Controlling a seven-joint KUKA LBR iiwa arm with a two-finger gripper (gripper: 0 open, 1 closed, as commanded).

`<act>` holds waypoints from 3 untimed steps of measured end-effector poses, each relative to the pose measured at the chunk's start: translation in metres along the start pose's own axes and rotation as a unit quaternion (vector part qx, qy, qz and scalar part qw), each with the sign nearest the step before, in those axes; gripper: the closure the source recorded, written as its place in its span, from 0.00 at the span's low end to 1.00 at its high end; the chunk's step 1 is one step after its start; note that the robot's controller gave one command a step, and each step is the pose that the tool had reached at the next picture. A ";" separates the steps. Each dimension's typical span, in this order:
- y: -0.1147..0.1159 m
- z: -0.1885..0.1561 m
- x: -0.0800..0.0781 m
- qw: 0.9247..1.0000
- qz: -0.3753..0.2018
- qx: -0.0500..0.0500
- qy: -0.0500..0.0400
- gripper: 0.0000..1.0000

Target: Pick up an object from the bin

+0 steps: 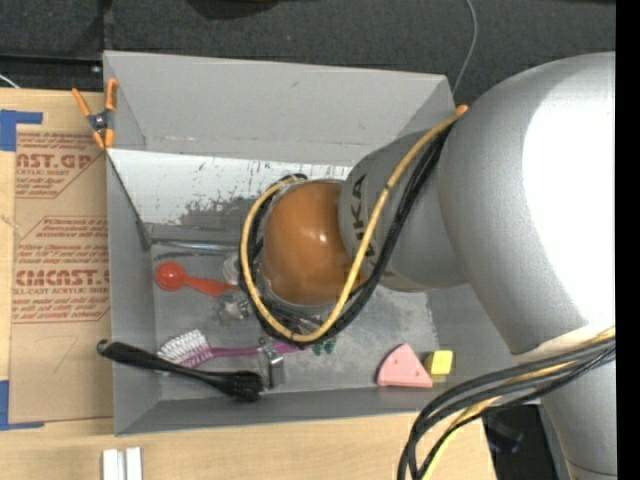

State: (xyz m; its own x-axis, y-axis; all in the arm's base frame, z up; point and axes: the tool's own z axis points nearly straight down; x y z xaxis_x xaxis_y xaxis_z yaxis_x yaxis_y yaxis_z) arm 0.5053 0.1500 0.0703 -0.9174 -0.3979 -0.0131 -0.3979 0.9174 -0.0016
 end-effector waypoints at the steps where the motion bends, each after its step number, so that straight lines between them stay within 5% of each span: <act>1: -0.002 0.000 0.001 1.000 -0.007 0.000 0.001 0.00; 2: 0.045 0.000 -0.024 1.000 -0.022 -0.001 -0.001 0.00; 3: 0.055 -0.005 -0.031 1.000 -0.026 -0.001 0.000 0.00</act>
Offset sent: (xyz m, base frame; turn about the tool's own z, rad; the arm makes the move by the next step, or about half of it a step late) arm 0.0046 0.0473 -0.0003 -0.0395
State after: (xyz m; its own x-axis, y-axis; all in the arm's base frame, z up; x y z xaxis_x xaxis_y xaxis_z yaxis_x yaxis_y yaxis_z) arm 0.5118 0.2131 0.0758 -0.8950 -0.4458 -0.0121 -0.4458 0.8951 -0.0013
